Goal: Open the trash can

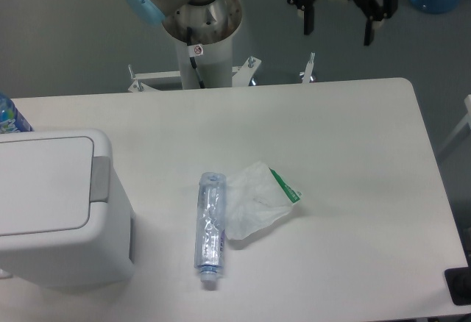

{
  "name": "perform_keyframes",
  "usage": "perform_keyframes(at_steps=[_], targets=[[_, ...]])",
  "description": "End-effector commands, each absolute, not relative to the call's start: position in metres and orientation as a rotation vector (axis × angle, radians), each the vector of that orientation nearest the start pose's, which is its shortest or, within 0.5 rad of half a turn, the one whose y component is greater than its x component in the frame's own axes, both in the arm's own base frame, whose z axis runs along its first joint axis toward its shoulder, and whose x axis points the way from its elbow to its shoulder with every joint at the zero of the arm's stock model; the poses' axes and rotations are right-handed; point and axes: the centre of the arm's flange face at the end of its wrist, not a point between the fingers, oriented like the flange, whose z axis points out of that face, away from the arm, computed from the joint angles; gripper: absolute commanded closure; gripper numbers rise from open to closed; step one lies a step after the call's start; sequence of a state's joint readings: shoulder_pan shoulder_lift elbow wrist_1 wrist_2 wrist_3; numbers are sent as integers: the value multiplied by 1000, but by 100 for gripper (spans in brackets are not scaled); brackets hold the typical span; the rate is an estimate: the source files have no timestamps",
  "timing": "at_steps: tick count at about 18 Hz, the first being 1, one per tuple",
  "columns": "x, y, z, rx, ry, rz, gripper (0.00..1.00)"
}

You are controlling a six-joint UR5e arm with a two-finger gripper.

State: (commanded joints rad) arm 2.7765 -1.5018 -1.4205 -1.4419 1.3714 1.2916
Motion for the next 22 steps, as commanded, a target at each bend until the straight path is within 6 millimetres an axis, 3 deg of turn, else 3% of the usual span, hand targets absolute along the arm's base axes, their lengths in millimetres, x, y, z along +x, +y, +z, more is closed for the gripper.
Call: perform_keyframes(at_steps=[10,15,22], targets=[[-394,315,611,-2814,171,373,0],[-396,327,610,-2789,113,397,0],[-380,387,599,-2703,-160,356,0]])
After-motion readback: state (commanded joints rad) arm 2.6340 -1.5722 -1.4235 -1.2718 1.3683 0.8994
